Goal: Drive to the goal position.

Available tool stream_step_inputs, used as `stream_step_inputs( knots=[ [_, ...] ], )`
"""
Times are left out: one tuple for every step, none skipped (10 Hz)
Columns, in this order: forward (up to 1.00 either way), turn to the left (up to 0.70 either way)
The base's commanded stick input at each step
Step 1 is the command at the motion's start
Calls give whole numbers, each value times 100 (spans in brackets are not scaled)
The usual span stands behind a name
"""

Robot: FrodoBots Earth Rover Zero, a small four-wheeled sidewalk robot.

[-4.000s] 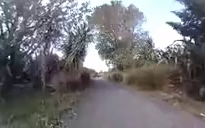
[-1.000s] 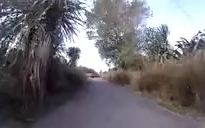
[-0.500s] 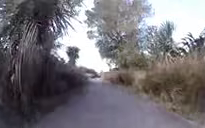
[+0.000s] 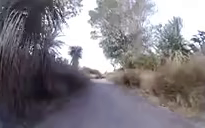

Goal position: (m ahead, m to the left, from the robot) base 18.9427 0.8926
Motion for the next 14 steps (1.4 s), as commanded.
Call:
stream_step_inputs(
  knots=[
    [85,0],
    [85,0],
    [85,0],
    [85,0],
    [85,0],
    [85,0],
    [85,7],
    [85,19],
    [85,31],
    [85,27],
    [85,17],
    [85,7],
    [85,0],
    [85,0]
  ],
)
